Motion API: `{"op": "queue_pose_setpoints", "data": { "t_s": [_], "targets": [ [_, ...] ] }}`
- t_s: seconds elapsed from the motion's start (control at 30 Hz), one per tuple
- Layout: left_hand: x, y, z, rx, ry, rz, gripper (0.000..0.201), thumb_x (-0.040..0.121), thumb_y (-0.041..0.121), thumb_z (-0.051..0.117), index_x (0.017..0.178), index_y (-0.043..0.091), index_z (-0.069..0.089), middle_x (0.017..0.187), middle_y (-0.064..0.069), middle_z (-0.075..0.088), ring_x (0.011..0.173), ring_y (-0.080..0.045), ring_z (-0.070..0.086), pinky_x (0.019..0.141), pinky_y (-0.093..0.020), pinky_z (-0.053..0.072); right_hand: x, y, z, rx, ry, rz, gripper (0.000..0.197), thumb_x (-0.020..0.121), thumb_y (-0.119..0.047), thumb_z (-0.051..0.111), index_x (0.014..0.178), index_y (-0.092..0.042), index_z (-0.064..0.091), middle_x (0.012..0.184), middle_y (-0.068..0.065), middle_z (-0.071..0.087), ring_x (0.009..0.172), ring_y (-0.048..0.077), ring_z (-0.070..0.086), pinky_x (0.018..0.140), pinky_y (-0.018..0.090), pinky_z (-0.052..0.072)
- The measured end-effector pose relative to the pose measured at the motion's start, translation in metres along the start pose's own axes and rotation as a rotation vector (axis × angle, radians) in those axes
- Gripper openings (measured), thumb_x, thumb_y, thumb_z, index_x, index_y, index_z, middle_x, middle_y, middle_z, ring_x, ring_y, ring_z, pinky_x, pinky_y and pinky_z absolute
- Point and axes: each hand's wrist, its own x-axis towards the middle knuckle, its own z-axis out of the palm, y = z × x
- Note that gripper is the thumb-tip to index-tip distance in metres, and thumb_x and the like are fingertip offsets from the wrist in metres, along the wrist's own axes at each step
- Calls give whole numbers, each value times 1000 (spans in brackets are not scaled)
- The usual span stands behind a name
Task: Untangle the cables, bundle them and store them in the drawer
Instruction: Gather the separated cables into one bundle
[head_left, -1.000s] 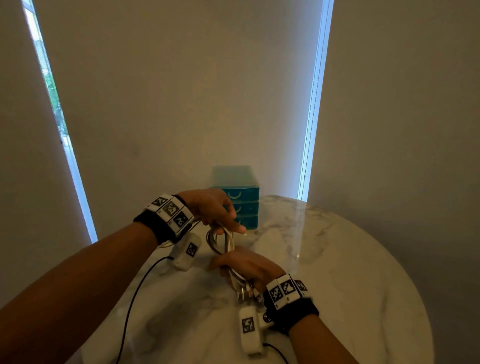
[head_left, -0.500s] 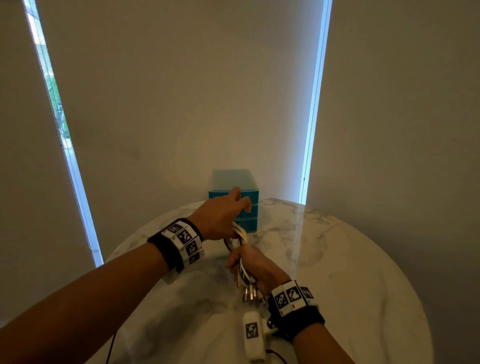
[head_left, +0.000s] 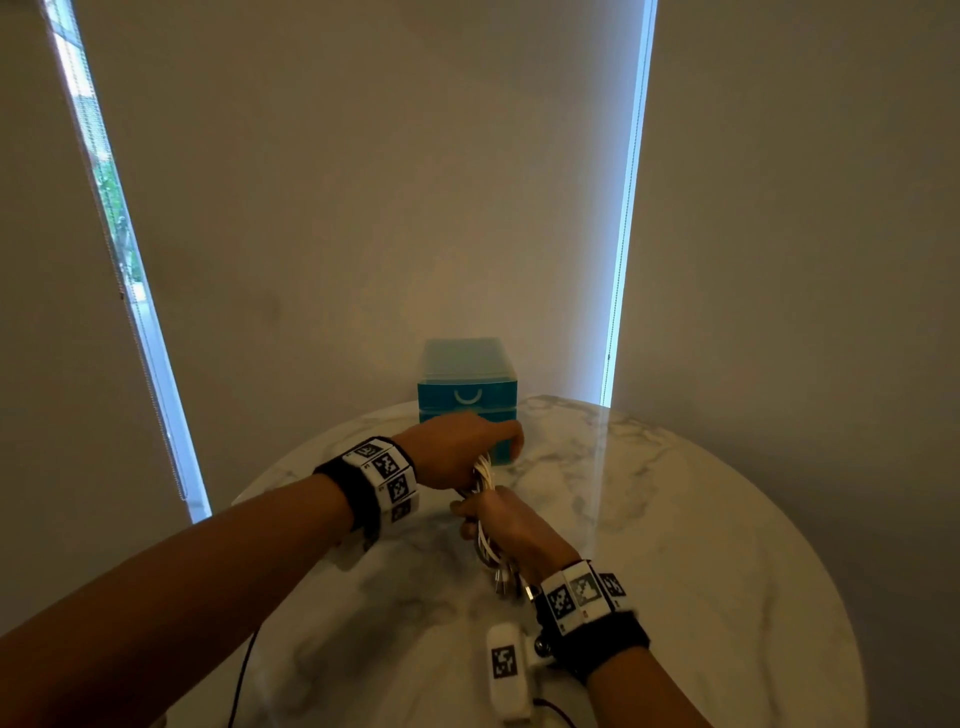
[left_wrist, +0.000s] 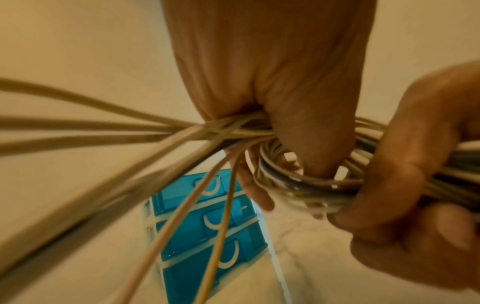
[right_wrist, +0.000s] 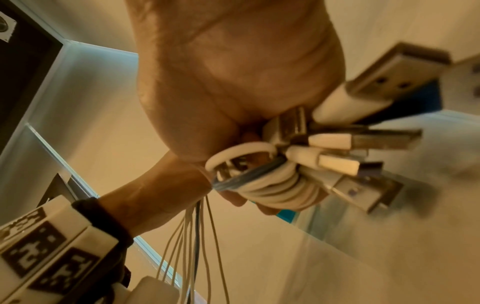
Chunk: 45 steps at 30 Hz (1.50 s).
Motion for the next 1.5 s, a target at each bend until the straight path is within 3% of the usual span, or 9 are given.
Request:
{"op": "queue_pose_setpoints", "data": {
  "t_s": [0.23,0.43,0.53,0.63,0.83,0.93,1.07,1.27,1.5],
  "targets": [
    [4,4,1,210,381,1,30,89,9,78,114,18,63,106,-2,69,87,-23,67,68,-35,52,11,1,-3,-39,122,-128,20,103,-32,61,86,-23,60,77,-2,58,67,12,52,70,31,40],
    [-2,-2,11,-39,335,-169,32,77,23,84,101,31,66,108,8,67,94,-18,65,79,-41,58,6,1,-11,-198,128,-254,28,108,-22,54,117,0,68,104,15,65,95,29,58,83,41,42],
    [-6,-8,4,-94,275,-212,34,75,40,84,104,33,70,123,13,64,102,-13,63,81,-36,56,8,6,-10,-263,115,-261,21,108,-25,52,91,-17,63,88,8,63,75,20,57,80,43,46],
    [-11,-10,-4,22,260,-227,24,81,43,79,98,34,65,98,11,71,84,-13,62,67,-29,47,11,10,-4,-201,66,-213,28,104,-35,50,79,-26,58,72,-3,59,65,15,55,78,43,49],
    [-11,-4,-2,-421,335,-149,31,80,25,92,74,25,61,78,3,74,78,-15,74,73,-44,63,5,2,2,92,-143,-260,16,111,-29,53,108,-15,61,66,0,59,59,15,64,85,55,63],
    [-6,9,-6,-617,358,-116,19,77,0,86,82,8,70,85,0,81,88,-10,79,83,-48,66,3,4,1,184,-151,-278,25,111,-24,56,128,-5,56,63,0,57,55,17,58,71,46,58],
    [2,16,-13,-780,186,-119,17,81,-11,75,95,-4,67,96,-7,82,96,-23,80,91,-55,63,-5,4,-4,142,-164,-292,17,105,-23,67,114,-9,65,56,0,49,44,17,49,65,42,51],
    [11,25,-23,-970,-23,-72,67,84,-4,80,141,24,59,119,-9,78,104,-29,76,99,-53,61,-12,4,-1,191,-129,-343,30,94,-35,81,114,-16,68,53,2,49,42,17,46,56,33,51],
    [17,42,-29,-814,-96,-55,46,95,-14,62,124,19,76,121,-2,78,118,-14,72,102,-33,59,-14,0,1,314,-29,-332,27,98,-20,74,73,-11,68,48,4,53,35,17,45,52,32,50]
  ]
}}
